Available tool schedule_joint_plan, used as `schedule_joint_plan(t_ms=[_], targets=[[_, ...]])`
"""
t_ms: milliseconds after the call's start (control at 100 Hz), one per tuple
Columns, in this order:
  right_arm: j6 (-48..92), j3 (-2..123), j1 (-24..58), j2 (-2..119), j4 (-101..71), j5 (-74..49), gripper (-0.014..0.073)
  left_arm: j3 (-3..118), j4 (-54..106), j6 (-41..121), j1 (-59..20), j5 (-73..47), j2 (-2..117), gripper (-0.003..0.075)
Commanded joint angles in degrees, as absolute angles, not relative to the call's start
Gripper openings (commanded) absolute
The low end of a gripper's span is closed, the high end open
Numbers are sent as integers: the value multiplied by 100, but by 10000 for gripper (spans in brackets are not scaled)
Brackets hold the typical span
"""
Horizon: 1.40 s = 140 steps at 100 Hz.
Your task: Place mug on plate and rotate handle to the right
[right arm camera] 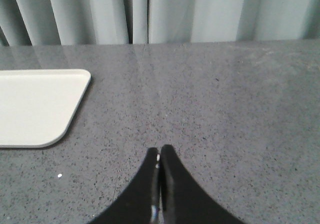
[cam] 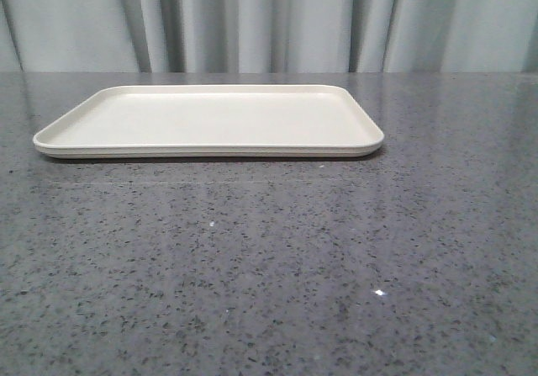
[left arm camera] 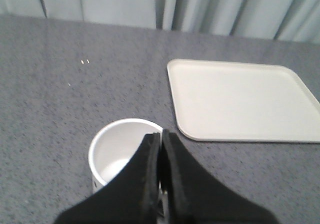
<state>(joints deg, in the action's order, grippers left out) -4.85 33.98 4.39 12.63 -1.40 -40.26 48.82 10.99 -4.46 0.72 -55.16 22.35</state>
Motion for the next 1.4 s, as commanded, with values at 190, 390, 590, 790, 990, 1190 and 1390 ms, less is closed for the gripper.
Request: schedule_joint_plan(t_ms=[190, 390, 590, 790, 990, 1190, 1390], targets=[[-396, 4193, 436, 2099, -128, -3918, -64, 5477, 1663, -368, 81, -5675, 3380, -20], [-396, 4193, 436, 2126, -140, -4011, 37, 5477, 1725, -101, 81, -5759, 3443, -3], [-396, 4193, 436, 2126, -154, -3995, 456, 5477, 1764, 0, 81, -5927, 3432, 285], [-396, 4193, 436, 2126, -154, -3929, 584, 5477, 1742, 0, 81, -5868, 3432, 619], [-396, 4193, 436, 2126, -154, -3929, 584, 5477, 1422, -146, 103, -5689, 3584, 622], [-396, 4193, 436, 2126, -154, -3978, 584, 5477, 729, -467, 103, -5683, 4099, 621], [-396, 4193, 436, 2126, -154, -4022, 584, 5477, 490, -493, 103, -5706, 4655, 620]])
